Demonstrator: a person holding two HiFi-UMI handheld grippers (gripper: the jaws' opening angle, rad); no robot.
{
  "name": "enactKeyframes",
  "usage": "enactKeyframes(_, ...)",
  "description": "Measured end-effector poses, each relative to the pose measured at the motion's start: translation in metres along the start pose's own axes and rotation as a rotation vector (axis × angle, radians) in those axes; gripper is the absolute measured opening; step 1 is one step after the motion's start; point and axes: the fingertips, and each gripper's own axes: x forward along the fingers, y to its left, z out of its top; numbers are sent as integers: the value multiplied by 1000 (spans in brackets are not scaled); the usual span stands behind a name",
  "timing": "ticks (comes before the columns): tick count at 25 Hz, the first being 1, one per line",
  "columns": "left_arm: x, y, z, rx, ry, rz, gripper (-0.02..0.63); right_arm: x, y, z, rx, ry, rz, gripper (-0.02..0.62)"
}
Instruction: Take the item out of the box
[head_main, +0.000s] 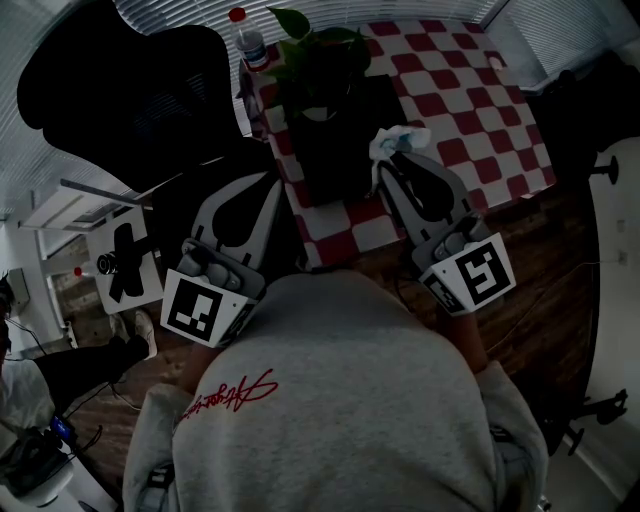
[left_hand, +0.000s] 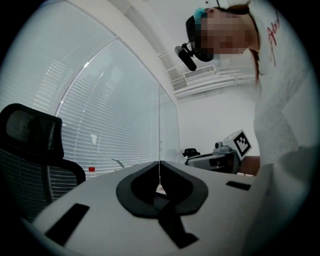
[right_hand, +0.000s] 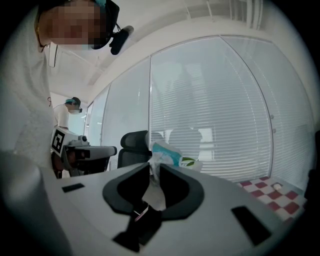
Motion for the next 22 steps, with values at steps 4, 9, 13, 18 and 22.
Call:
enactKeyframes(4, 0, 0, 1, 1, 1, 4, 17, -1, -1, 2, 4, -6, 0, 72)
enactKeyframes(9, -1, 0, 2, 2, 0, 6, 17, -1, 0, 4, 9, -13, 5, 72)
enactKeyframes(13, -1, 0, 1, 2, 0, 5, 17, -2, 0, 4, 15, -17, 7, 72)
enactKeyframes(18, -2, 1, 1, 3, 2, 6, 17, -1, 0, 6, 23, -26, 8, 72)
enactKeyframes(22, -2, 1, 2, 3, 1, 3, 17, -2, 0, 6, 24, -28, 6, 72)
